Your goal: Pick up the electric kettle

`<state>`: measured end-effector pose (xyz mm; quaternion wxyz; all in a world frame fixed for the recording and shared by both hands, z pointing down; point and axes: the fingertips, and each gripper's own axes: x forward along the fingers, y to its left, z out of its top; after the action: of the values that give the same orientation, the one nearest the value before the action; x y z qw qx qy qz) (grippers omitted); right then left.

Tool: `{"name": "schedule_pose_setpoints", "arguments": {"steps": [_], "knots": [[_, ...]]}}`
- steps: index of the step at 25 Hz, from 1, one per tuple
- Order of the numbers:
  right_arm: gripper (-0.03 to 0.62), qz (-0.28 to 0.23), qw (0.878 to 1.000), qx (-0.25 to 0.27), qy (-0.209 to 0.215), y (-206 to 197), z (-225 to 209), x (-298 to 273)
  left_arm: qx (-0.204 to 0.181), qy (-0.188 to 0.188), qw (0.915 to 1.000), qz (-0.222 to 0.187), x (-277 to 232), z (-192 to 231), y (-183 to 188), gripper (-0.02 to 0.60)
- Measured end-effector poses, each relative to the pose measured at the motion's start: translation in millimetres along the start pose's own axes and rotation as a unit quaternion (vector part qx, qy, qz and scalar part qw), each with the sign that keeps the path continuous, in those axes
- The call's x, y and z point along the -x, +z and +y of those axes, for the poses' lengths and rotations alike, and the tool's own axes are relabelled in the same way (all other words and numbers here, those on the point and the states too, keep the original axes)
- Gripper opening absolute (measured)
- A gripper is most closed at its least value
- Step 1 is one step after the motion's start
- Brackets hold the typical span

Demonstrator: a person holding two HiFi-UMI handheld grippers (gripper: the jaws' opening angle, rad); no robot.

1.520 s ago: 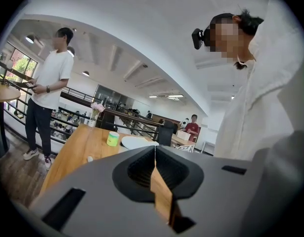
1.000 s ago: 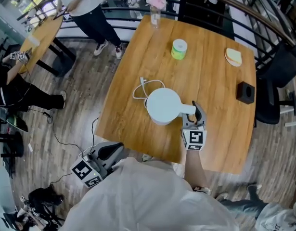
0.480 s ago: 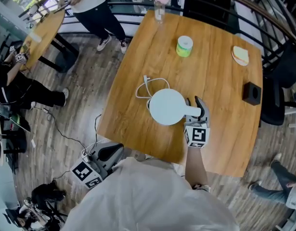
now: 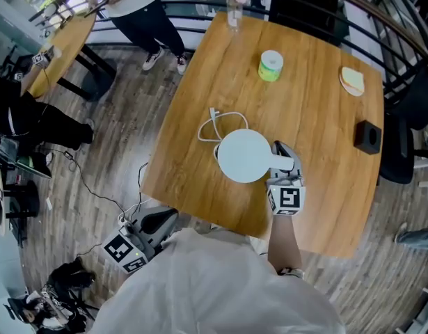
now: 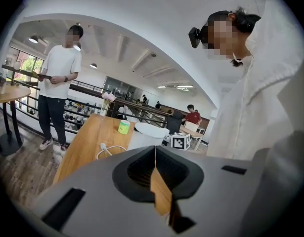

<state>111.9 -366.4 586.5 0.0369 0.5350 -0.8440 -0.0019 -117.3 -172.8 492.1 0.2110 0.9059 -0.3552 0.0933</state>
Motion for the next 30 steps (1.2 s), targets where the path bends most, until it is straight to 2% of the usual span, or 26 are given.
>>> {"name": "schedule_pose_setpoints", "arguments": {"steps": [11, 20, 25, 30], "knots": [[0.014, 0.009, 1.000, 0.012, 0.010, 9.1, 7.4, -2.4, -0.004, 0.001, 1.0000, -0.002, 3.7, -5.9, -1.4, 0.008], [0.014, -0.001, 0.999, -0.042, -0.018, 26.5, -6.7, 6.4, -0.003, -0.003, 0.9999, -0.010, 8.6, -4.2, 0.0, 0.008], [0.014, -0.007, 0.999, -0.052, -0.013, 58.7, 2.0, 30.5, -0.008, -0.026, 0.9994, -0.022, 6.7, -10.8, 4.2, 0.008], [0.014, -0.009, 0.998, -0.059, -0.028, 89.5, 5.9, 62.7, -0.019, -0.070, 0.9967, -0.036, -2.6, -24.8, 10.9, 0.008]]}}
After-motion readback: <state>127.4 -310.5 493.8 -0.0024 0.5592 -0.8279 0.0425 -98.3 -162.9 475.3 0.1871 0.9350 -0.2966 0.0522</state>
